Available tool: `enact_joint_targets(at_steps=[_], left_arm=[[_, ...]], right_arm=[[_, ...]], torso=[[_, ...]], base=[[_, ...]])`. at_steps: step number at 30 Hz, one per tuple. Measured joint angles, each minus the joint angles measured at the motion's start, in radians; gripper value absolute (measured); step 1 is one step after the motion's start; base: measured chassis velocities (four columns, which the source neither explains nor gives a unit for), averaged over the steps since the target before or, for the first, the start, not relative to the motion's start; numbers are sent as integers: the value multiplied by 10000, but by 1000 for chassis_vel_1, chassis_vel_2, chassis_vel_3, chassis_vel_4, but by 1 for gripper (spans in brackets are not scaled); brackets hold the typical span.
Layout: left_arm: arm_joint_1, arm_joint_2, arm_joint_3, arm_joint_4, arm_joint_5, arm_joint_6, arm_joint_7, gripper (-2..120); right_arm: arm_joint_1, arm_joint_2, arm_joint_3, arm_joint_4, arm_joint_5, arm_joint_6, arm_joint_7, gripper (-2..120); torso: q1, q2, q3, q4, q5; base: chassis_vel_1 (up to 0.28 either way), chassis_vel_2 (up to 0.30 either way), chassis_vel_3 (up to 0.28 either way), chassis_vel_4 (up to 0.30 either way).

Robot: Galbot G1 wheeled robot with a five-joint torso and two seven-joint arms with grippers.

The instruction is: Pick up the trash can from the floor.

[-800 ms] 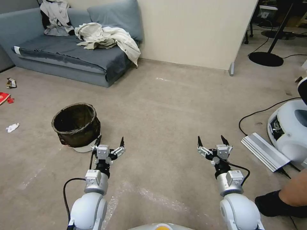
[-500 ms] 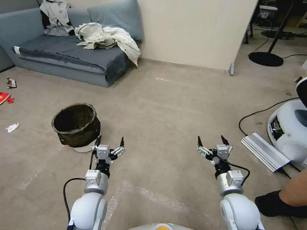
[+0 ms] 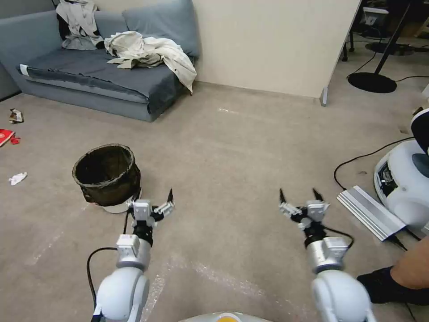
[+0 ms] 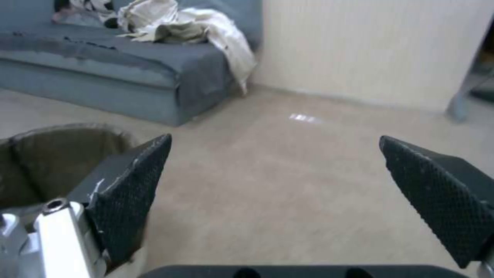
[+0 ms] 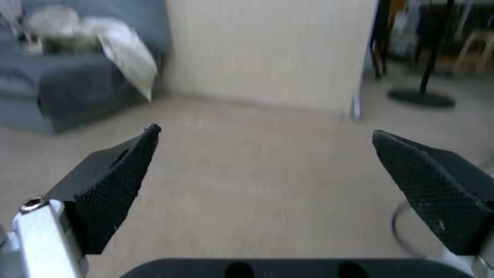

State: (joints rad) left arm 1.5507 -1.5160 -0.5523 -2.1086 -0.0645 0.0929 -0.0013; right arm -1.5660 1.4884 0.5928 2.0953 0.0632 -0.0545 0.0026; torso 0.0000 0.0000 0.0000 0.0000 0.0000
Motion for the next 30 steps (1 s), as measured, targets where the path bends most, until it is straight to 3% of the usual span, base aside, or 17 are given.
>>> enact_joint_targets(at_steps=[2,4,5,6,7,8,9,10,11,12,14,17,18,21,30], left_arm=[[13,-151,-32,-919,-577,830,-19,100],[13,-185,-26,-1219,-597,847,-12,99],[12,-106,-70,-1222,-394,559,-23,99],[12,-106,-70,-1222,-394,559,-23,99],[92,-48,-131,-1223,-375,615,-14,100],[215,35,-348,-1528,-585,982,-13,100],[486,157,-745,-2108,-902,1363,-22,100],[486,157,-745,-2108,-902,1363,-22,100],[592,149,-809,-2120,-1004,1377,6,100],[625,110,-823,-2074,-1035,1330,11,100],[671,29,-789,-1977,-1043,1290,35,100],[695,-26,-777,-1937,-1042,1285,37,100],[709,-47,-760,-1924,-1034,1286,37,100],[736,-62,-764,-1922,-1015,1287,36,100],[835,-113,-769,-1875,-958,1247,3,100]], right_arm=[[-58,-49,202,598,179,-139,25,100],[-31,-33,104,526,115,-71,3,100],[-51,-43,132,524,168,-112,1,100],[-51,-43,132,524,168,-112,1,100],[-86,-133,280,804,453,-240,2,100],[-125,-247,449,1107,798,-376,2,100],[-221,-471,749,1640,1468,-659,0,100],[-221,-471,749,1640,1468,-659,0,100],[-192,-524,768,1844,1290,-554,-2,100],[-201,-588,757,1771,1353,-501,-17,100],[-251,-937,1018,1990,1973,-449,-47,100],[-315,-1269,1266,2177,2608,-421,-84,100],[-322,-1428,1336,2155,2802,-180,-125,100],[-319,-1534,1354,2036,2950,46,-140,100],[-254,-1569,1302,1743,3023,290,-202,100]], torso=[[0,1,0,-7,-10],[-1,0,-1,4,-2],[0,0,1,-3,25],[0,0,1,-3,25],[0,0,1,3,-11],[0,-1,1,-6,-19],[-1,0,-1,4,24],[-1,0,-1,4,24],[-1,0,-1,3,-24],[0,0,1,-3,27],[-1,0,0,-2,-15],[-1,0,0,-2,8],[-1,0,0,-1,-12],[-1,0,0,-1,9],[-1,0,0,-2,1]], base=[[0,0,0,0],[0,0,0,0],[0,0,0,0],[0,0,0,0],[0,0,0,0],[0,0,0,0],[0,0,0,0],[0,0,0,0],[0,0,0,0],[0,0,0,0],[0,0,0,0],[0,0,0,0],[0,0,0,0],[0,0,0,0],[0,0,0,0]])
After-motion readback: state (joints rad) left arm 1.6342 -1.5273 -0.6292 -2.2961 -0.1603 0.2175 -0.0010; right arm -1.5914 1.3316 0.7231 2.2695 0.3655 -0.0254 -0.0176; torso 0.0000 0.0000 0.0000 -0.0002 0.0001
